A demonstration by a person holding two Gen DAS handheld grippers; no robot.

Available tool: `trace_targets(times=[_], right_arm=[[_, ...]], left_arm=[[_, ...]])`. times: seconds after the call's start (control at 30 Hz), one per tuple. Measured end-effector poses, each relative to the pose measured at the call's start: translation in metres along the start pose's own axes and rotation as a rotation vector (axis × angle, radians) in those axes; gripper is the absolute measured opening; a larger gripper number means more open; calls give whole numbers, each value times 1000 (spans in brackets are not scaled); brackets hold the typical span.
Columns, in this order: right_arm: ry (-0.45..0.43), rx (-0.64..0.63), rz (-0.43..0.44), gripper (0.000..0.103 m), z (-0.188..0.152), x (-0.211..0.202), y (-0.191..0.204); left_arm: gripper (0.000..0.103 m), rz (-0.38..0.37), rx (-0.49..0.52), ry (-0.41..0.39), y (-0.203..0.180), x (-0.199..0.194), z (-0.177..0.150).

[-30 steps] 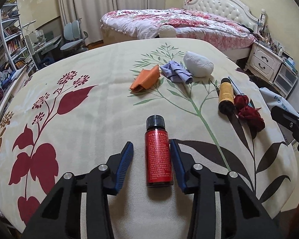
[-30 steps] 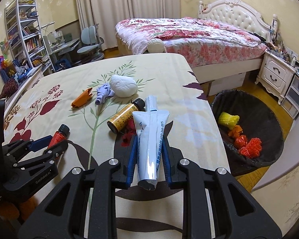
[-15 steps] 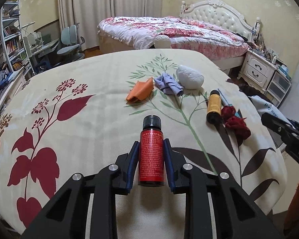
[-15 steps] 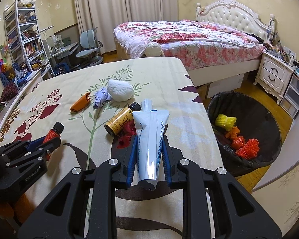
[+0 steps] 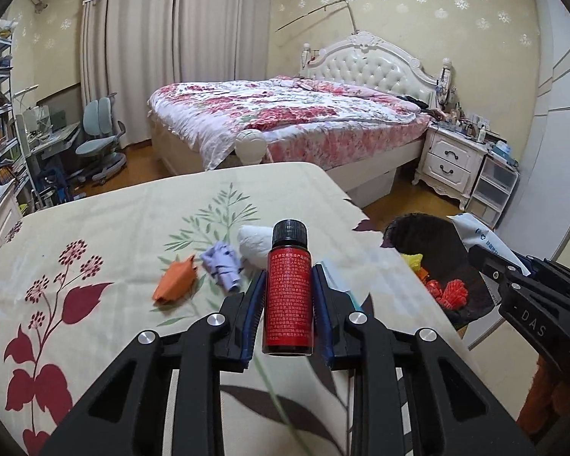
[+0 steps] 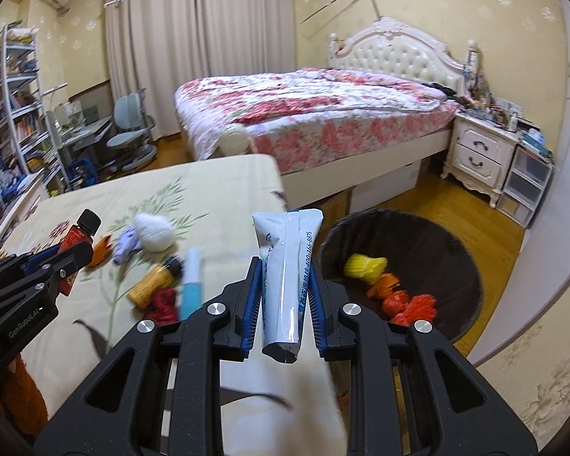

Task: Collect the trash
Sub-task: 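Carry the red bottle and white tube over the black bin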

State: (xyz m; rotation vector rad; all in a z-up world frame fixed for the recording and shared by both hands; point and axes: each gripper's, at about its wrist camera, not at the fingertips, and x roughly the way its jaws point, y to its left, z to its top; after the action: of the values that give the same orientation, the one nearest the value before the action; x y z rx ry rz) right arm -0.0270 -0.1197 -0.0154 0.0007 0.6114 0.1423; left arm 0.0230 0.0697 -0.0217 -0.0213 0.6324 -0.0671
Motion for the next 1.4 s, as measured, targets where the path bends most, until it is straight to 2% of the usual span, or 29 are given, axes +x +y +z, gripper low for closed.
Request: trace_targets(times=[0.33, 0.67, 1.07, 1.4], right_arm=[[-43, 80, -128, 23, 16, 29, -68], [-13, 177, -203, 23, 15, 64, -121], [26, 244, -253, 23, 7, 99, -157], [45, 265, -261, 24, 4, 112, -167]], left_arm=[[27, -109, 70, -28, -74, 52, 37], [27, -118, 171, 3, -135, 111, 48], [27, -125, 202, 77, -170, 166, 54], [27, -130, 221, 122, -184, 184, 51]])
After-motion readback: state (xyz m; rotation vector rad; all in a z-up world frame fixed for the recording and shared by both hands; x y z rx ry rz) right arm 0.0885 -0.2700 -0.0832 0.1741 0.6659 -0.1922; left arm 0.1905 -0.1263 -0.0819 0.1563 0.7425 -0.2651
